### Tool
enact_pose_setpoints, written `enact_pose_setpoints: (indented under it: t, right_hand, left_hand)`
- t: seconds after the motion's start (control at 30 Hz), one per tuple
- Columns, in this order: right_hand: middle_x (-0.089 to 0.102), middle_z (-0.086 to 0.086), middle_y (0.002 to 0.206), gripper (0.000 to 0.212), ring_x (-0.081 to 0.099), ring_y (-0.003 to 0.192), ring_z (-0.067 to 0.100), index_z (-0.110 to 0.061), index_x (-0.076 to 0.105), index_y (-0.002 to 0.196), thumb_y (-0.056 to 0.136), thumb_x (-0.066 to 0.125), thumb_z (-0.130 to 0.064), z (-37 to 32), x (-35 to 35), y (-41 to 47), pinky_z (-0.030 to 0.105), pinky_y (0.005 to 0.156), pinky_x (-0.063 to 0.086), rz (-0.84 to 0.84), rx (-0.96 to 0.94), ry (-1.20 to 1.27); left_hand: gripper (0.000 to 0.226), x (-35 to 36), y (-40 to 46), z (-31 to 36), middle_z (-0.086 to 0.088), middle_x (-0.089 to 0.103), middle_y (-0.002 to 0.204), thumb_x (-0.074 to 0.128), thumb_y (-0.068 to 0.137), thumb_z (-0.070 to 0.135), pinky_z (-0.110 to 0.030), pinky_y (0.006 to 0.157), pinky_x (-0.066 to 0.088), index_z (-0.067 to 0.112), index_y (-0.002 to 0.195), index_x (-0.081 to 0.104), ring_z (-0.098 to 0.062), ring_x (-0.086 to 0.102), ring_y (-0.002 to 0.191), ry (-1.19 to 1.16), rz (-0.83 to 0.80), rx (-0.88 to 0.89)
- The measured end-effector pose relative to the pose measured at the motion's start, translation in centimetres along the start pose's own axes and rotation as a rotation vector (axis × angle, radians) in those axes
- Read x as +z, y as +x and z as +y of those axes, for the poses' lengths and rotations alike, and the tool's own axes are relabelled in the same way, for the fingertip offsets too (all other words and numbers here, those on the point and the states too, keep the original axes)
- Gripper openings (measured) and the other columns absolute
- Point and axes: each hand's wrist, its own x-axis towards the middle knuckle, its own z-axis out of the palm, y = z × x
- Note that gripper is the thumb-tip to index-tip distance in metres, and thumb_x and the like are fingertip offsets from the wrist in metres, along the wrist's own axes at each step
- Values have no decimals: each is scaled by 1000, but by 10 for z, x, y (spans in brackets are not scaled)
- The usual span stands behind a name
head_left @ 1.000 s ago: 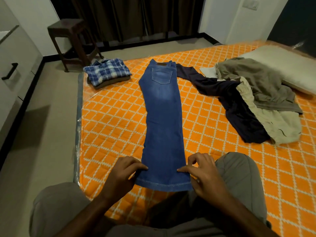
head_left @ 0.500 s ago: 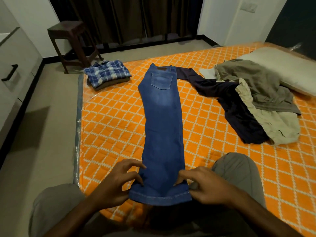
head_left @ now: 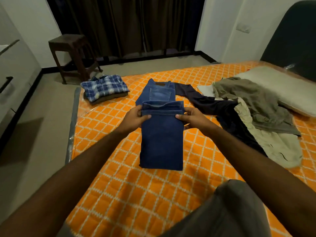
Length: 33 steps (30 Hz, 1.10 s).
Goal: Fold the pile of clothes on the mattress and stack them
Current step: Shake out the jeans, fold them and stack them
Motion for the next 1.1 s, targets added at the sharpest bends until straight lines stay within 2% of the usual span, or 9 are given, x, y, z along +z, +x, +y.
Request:
enact_pose_setpoints:
  t: [0.2,0.37,0.5,0.6,0.73,0.83,0.9,1.0,1.1]
  right_hand:
    - [73,7,105,12,71,94,27,-20,65,107,96,69,-23,38,-2,88,50,84,58,77,119,51]
    - [63,1,86,12,59,67,11,-22,57,92,97,66,-18,88,13,146,28,56,49,180,219,66]
    - [63,13,118,42,62,106,29,-11,43,131,96,65,-19,129,26,163,43,89,51,218,284,-172]
    - [42,15,146,68,41,132,30,-7,34,149,92,66,-28,137,42,143,39,109,35,210,40,-543]
    - [23,11,164,80,21,150,28,-14,33,155,91,43,-61,146,72,80,43,122,18,-18,-224,-837]
    - [1,9,169,91,-1,156,25,-16,14,161,90,35,-69,165,89,28,45,126,0,-286,-243,-941]
    - [-7,10,167,96,-10,155,27,-15,5,162,89,38,-67,178,96,1,46,123,-7,-325,-292,-1041]
    - [17,19,165,89,15,153,35,-9,22,159,82,43,-49,185,110,-15,50,122,10,-308,-295,-1206]
    - [49,19,149,65,50,137,32,-11,55,144,86,39,-36,181,124,-10,49,112,38,-238,-194,-1277]
  left_hand:
    - [29,11,81,-60,-12,65,115,67,95,10,-17,59,52,7,118,51,-28,66,103,-16,89,-125]
    - [32,23,125,-125,-10,62,115,68,94,10,-22,64,47,5,120,51,-30,64,108,84,143,-220]
    - [62,36,130,-163,-16,43,143,69,92,8,-38,99,46,3,144,35,-29,47,130,150,146,-232]
    - [70,45,107,-176,-14,32,155,66,86,32,-39,116,28,10,147,40,-29,33,141,496,145,-24]
    - [70,57,42,-161,-2,30,161,41,93,67,-44,116,24,24,147,44,-23,31,146,781,-266,199]
    - [95,59,-8,-154,-1,-9,167,24,88,81,-43,122,-10,21,161,11,-20,-10,154,977,-627,119]
    - [100,56,-37,-154,-9,-15,163,28,87,77,-49,122,-13,15,161,5,-29,-16,152,1112,-678,202]
    - [84,71,-55,-161,-27,32,156,30,84,51,-54,119,16,3,153,34,-37,20,148,1308,-577,220]
    - [62,91,-55,-149,-29,9,163,26,101,21,-49,122,3,-1,157,9,-38,-1,152,1332,-429,103]
